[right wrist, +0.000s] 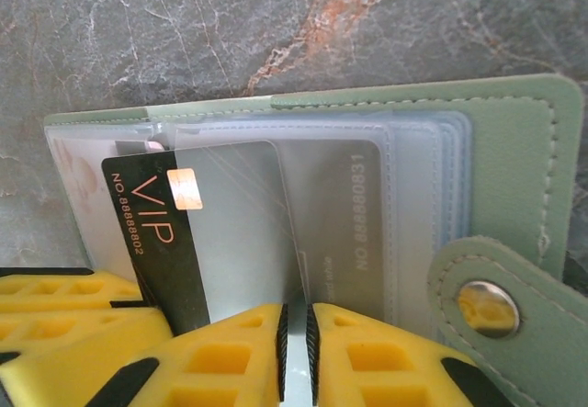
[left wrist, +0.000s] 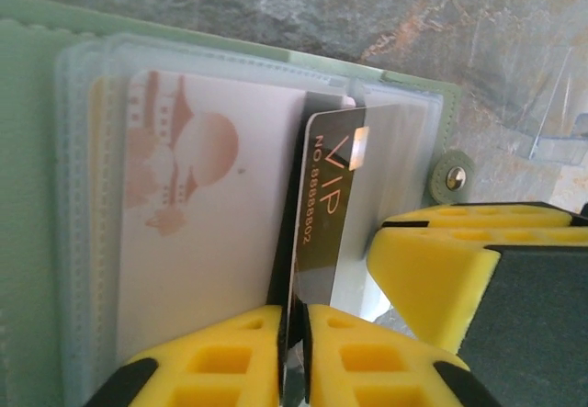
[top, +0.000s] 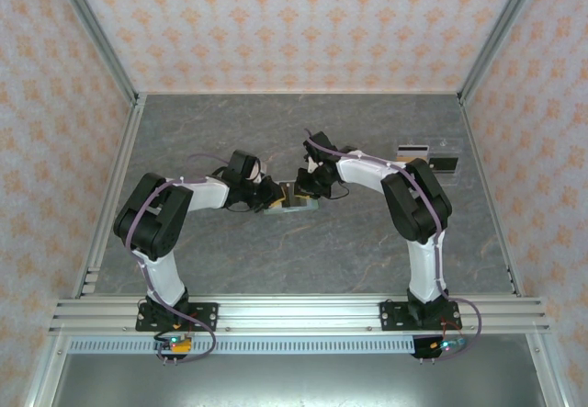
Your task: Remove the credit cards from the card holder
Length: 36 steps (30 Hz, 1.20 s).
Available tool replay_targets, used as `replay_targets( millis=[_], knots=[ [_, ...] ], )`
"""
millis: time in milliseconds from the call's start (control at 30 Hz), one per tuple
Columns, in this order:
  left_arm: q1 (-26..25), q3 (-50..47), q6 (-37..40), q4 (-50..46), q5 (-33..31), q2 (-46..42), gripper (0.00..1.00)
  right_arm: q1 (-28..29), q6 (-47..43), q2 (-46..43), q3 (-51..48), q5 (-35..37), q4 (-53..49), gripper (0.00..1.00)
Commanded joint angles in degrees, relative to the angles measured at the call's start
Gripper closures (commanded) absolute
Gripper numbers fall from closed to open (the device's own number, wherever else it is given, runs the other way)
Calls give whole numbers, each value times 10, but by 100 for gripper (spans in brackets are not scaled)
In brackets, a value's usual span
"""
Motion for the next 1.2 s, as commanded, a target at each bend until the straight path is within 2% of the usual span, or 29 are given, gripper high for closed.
replay_targets(
  millis=[0,100,400,467,567,700,900,1033,1167],
  knots=[
    [6,17,26,-43,-18,-5,94,6,-7,13,0,32,-31,83],
    [10,21,55,-87,-38,-28,100,2,-5,4,-7,55,-35,84],
    [33,28,123,-201,-87,-118,100,-11,-2,-55,-14,50,-5,82],
    [37,33,133,-221,-96,-141,100,-13,3,-77,-20,31,17,78],
    [39,38,140,-235,-103,-178,100,-20,16,-118,-40,6,61,66],
    [39,37,118,-196,-67,-213,100,-36,32,-153,-64,-53,123,48],
    [39,28,49,-74,12,-228,100,-61,103,-157,-93,-182,263,30],
    [39,32,12,-18,39,-222,100,-63,143,-149,-96,-237,329,28],
    [40,31,-35,37,64,-211,100,-64,206,-137,-107,-283,411,37]
  ],
)
